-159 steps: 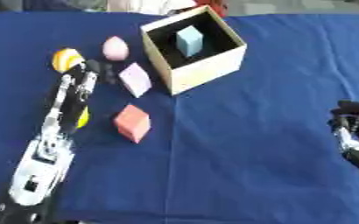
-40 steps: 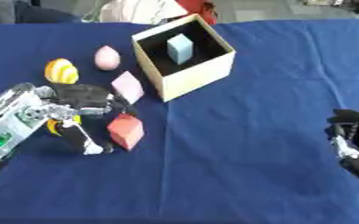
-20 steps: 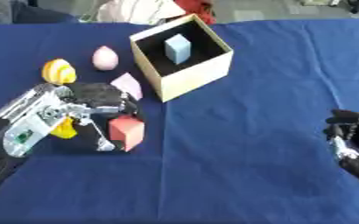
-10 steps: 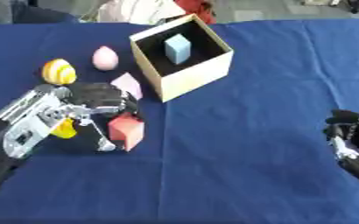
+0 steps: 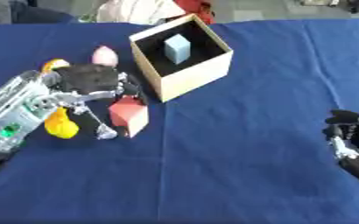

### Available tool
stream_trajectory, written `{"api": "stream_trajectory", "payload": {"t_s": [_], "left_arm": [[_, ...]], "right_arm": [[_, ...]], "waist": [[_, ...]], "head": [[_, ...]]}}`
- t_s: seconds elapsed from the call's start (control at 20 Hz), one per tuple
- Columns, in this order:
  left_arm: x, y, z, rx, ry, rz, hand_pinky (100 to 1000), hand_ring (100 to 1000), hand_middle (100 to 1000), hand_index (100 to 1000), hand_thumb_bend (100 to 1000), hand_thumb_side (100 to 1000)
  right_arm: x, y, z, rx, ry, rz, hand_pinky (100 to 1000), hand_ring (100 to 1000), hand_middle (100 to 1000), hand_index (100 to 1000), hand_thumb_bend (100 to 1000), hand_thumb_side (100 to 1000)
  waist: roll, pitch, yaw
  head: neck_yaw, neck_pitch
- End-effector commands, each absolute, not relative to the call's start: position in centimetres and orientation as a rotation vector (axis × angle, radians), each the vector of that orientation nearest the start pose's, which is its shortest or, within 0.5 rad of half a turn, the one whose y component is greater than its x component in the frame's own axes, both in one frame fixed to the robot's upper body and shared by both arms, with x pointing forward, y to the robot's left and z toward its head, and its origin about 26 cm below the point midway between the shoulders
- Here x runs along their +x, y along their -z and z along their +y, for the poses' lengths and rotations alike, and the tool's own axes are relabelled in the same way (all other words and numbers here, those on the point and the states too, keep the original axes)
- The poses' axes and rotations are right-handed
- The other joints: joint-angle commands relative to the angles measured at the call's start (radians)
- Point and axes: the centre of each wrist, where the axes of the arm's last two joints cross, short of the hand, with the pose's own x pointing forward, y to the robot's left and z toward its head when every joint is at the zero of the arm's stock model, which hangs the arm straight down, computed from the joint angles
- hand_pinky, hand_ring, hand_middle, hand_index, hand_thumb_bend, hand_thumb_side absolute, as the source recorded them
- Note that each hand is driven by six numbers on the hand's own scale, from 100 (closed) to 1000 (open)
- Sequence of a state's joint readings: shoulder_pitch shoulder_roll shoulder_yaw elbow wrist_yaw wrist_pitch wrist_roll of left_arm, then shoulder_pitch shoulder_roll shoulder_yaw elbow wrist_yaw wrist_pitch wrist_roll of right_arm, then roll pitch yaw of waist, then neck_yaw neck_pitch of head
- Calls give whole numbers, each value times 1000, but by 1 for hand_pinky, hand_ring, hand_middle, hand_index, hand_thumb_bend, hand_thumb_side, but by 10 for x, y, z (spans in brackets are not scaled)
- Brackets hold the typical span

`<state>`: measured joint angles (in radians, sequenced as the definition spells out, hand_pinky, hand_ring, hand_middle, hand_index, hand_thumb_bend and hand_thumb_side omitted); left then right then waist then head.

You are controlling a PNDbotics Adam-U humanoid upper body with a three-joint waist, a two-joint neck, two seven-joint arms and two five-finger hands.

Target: Pick up objects on the table and place them in the box.

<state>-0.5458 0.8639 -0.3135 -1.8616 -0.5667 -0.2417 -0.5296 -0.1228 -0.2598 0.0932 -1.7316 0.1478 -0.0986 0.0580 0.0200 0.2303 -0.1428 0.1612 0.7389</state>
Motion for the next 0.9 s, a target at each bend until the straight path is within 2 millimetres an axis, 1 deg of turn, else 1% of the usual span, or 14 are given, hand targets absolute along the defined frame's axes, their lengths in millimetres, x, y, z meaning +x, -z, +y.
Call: {"api": "stream_trajectory", "payload": {"t_s": [0.05,0.2,0.3,0.35,0.4,0.45,0.55,0.65,0.75,0.8,0.9], "left_arm": [[326,-290,278,-1199,-2536,2177,635,439,381,632,332,124],[347,-302,278,-1335,-2443,2235,639,445,386,639,348,118],[368,-303,275,-1421,-2404,2250,642,453,396,649,364,117],[378,-303,274,-1463,-2383,2244,645,455,405,659,395,116],[389,-301,272,-1518,-2363,2232,648,452,409,664,397,116],[400,-297,270,-1563,-2348,2221,648,432,411,665,391,114],[421,-287,267,-1635,-2324,2218,657,444,404,680,384,111],[437,-278,264,-1682,-2295,2226,670,459,417,696,375,104],[449,-268,261,-1706,-2244,2276,687,471,427,707,336,100],[454,-264,259,-1706,-2216,2303,689,472,428,707,330,100],[460,-258,257,-1701,-2184,2331,710,504,464,735,329,100]], "right_arm": [[302,-77,-264,-186,-518,-1911,684,658,674,805,100,374],[302,-76,-263,-180,-522,-1907,685,658,674,805,100,373],[302,-76,-262,-172,-528,-1907,685,658,674,805,100,373],[302,-76,-261,-168,-530,-1906,685,658,675,805,100,372],[302,-75,-261,-163,-533,-1906,685,658,675,805,100,372],[303,-75,-260,-157,-536,-1906,685,658,675,805,100,372],[303,-76,-257,-143,-544,-1907,684,658,674,805,100,374],[304,-76,-256,-131,-549,-1907,684,658,674,804,100,377],[304,-75,-254,-119,-554,-1905,684,658,675,804,100,380],[304,-75,-254,-114,-556,-1904,684,658,675,804,100,381],[304,-75,-253,-108,-559,-1903,684,657,674,804,100,381]], "waist": [[-5,-34,-4],[-6,-37,-11],[-7,-38,-18],[-8,-39,-22],[-10,-39,-27],[-11,-39,-32],[-14,-38,-48],[-16,-36,-61],[-19,-33,-76],[-21,-32,-82],[-22,-31,-91]], "head": [[-3,-4],[-3,-7],[0,-9],[3,-10],[7,-11],[11,-12],[21,-15],[29,-16],[38,-17],[43,-17],[51,-17]]}}
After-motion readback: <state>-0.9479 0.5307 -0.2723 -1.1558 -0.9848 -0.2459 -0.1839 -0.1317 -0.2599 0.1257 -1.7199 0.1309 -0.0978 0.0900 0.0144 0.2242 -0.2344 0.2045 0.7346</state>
